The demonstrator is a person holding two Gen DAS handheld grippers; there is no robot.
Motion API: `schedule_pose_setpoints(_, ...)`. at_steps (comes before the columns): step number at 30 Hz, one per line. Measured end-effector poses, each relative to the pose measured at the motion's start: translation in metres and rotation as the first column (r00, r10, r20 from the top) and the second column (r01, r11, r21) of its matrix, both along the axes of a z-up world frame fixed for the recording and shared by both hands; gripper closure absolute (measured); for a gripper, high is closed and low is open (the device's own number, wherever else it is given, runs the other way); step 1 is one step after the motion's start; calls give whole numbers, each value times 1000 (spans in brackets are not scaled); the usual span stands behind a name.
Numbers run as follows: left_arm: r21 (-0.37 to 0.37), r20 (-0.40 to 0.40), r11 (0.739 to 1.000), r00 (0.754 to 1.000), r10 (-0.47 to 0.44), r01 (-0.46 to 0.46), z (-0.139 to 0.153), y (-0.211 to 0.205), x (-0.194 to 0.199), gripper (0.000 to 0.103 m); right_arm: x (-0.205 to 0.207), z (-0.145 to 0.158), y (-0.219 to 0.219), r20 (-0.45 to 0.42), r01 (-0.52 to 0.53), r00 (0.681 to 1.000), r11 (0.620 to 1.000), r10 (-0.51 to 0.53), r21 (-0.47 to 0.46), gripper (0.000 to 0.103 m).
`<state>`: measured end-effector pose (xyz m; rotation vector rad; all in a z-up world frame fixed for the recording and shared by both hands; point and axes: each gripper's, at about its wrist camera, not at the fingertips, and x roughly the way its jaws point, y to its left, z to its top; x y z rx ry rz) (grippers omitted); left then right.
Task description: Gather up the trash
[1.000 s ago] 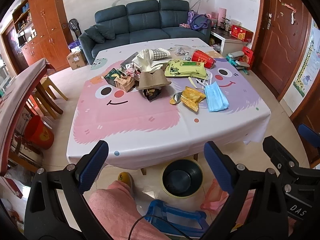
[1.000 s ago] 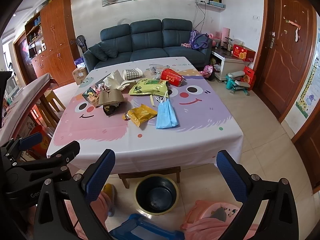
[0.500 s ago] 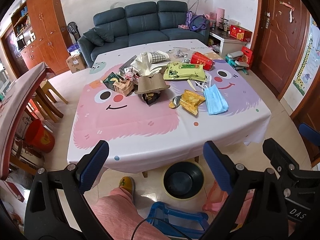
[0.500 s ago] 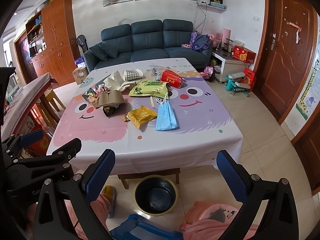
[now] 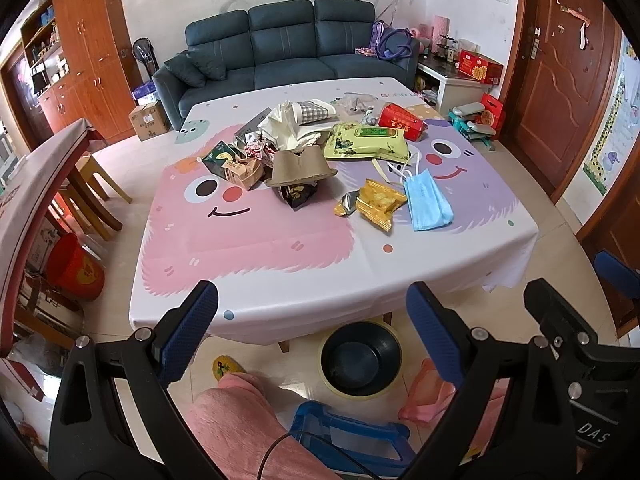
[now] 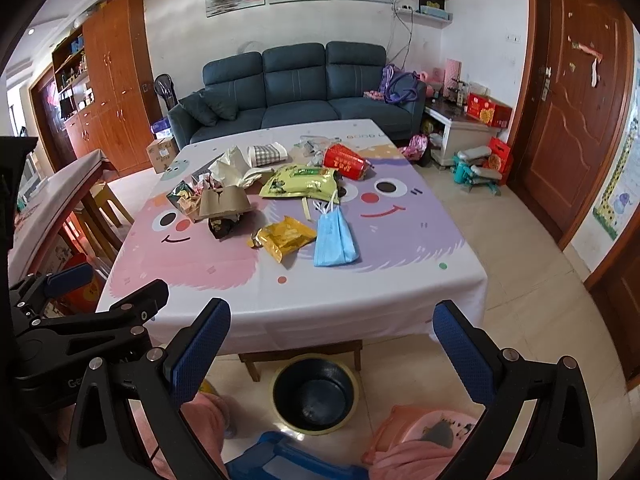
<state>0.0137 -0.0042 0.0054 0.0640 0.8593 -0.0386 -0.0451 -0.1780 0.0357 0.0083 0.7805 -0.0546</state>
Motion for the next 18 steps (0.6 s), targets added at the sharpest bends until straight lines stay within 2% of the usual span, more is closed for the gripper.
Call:
schedule_pose_setpoints(6, -13, 5, 1000, 1000, 26, -26, 2, 8, 1, 9, -3, 6, 7, 35, -18, 999, 1000, 18, -15, 0)
schedule_pose_setpoints(14, -4, 24, 999, 999, 48, -48, 2, 12, -1, 9, -2, 7, 8, 41, -26, 999, 1000, 26, 10, 0)
schedule_pose_setpoints(18, -10, 44, 999, 998, 48, -48, 7, 13, -2, 9, 0, 10, 8, 73, -41, 997, 999, 40, 18, 0)
